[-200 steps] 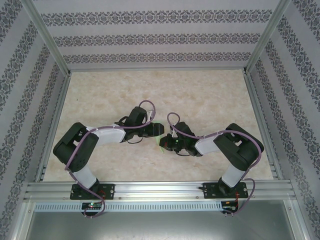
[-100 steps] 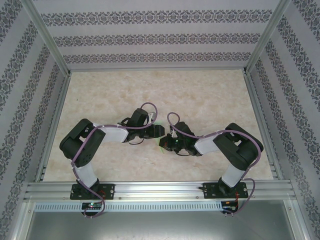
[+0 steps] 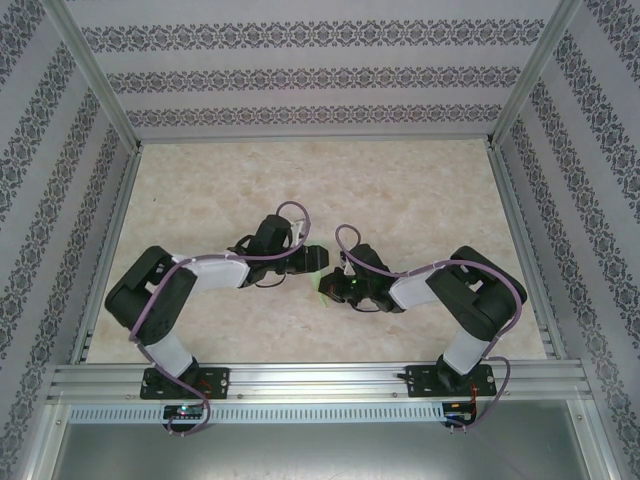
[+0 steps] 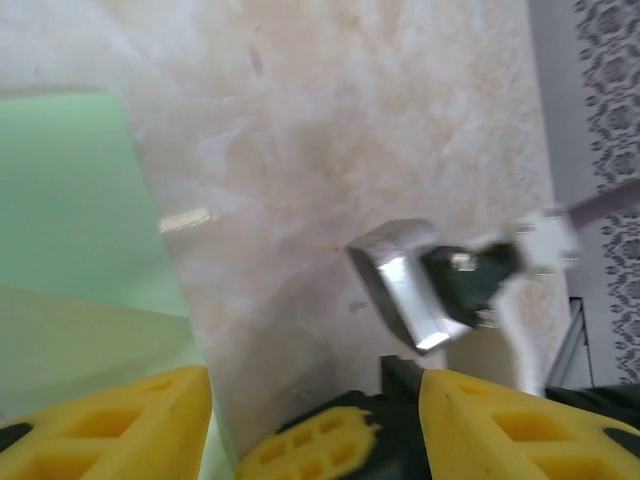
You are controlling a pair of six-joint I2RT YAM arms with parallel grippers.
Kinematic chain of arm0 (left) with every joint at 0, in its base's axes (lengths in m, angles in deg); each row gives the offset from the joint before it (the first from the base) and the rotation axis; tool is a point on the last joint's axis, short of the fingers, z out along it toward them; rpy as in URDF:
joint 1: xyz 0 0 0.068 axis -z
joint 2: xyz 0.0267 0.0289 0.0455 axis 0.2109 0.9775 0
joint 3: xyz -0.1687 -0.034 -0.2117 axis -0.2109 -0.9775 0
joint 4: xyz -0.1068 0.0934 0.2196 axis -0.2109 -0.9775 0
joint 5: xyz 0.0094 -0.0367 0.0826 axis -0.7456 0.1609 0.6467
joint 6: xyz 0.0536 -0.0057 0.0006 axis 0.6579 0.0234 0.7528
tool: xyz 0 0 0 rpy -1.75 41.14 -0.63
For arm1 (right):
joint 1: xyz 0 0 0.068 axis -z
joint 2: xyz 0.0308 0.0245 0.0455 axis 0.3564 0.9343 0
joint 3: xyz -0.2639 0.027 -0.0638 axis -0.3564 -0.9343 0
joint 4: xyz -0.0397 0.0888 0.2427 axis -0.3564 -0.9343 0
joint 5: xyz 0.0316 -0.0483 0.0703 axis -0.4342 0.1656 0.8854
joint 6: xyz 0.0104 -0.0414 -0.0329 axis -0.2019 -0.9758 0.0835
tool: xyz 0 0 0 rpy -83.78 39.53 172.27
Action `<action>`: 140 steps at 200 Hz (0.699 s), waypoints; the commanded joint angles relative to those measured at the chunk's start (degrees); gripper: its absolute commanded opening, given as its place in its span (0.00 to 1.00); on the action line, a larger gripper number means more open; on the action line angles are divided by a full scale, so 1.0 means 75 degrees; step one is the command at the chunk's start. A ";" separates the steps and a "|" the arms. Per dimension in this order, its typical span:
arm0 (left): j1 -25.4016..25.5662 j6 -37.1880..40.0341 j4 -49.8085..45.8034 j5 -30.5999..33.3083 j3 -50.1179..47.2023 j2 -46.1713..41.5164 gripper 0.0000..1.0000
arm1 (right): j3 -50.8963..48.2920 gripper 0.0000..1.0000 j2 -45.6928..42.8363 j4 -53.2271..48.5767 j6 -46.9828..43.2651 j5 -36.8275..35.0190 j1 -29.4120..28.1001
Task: Fold a paper plane with a square sheet of paper (pick it up from the middle)
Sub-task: Fold the wing for the fifth time at the center of the table.
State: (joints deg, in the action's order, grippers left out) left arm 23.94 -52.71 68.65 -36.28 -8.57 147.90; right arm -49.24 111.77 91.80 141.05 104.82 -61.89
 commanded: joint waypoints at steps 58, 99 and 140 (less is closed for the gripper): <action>-0.0117 0.0024 0.0503 0.0082 -0.0170 -0.0170 0.59 | -0.0596 0.00 0.0849 0.2726 0.1496 0.0307 0.0217; -0.0111 0.0160 0.0466 0.0117 0.0059 0.0256 0.58 | -0.0477 0.00 0.0342 0.1456 0.1078 0.0020 0.0207; -0.0121 0.0114 0.0711 -0.0007 0.0352 0.0796 0.58 | -0.0239 0.00 0.0151 0.0652 0.0728 0.0132 0.0226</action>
State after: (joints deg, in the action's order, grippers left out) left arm 23.77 -52.71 70.21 -34.82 -8.20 151.88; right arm -52.21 113.85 101.30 148.88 106.54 -60.47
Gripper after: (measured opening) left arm 0.584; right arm 0.041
